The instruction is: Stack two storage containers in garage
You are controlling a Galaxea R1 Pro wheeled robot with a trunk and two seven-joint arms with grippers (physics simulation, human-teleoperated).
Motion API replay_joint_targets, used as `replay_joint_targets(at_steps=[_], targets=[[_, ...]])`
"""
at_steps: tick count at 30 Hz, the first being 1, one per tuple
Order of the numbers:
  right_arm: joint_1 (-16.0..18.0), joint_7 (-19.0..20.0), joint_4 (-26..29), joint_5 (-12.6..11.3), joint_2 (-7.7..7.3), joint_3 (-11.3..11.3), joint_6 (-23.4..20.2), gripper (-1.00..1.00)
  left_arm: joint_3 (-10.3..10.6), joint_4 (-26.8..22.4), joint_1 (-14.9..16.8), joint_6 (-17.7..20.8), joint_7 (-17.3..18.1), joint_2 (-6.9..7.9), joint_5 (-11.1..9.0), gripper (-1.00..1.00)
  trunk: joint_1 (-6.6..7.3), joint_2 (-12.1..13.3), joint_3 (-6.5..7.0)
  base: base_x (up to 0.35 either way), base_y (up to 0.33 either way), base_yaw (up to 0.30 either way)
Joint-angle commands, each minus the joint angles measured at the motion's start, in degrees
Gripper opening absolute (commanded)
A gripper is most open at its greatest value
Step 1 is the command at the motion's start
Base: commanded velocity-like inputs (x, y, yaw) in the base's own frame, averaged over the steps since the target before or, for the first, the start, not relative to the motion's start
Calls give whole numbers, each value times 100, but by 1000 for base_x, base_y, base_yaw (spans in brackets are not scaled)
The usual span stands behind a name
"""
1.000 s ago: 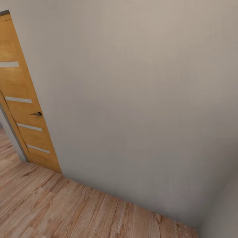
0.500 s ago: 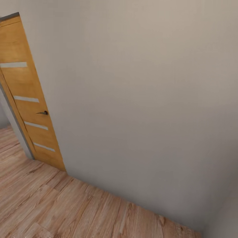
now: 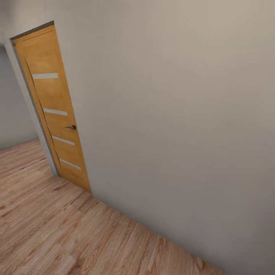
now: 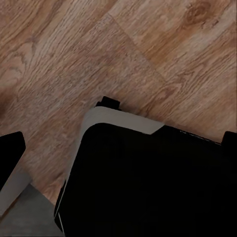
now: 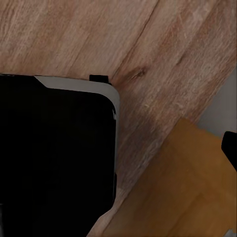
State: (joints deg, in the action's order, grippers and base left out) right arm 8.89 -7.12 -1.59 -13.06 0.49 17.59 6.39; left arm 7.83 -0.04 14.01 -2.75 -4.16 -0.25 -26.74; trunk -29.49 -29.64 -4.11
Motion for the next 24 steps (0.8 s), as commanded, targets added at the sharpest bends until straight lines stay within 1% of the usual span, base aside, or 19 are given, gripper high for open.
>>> replay_joint_targets(at_steps=[1,6,24], targets=[[7,-9,-17,-56,2,46,36,100,52,4,6,8,-43,1,-115,100,-2,-10,-11,0,0,273],[7,-9,-17,-57,2,51,37,100,59,4,6,60,-68,5,-211,100,-2,-10,-11,0,0,273],[7,-9,-17,-49,10,52,38,100,62,-4,6,-29,-56,-19,-219,100,-2,-10,9,0,0,273]])
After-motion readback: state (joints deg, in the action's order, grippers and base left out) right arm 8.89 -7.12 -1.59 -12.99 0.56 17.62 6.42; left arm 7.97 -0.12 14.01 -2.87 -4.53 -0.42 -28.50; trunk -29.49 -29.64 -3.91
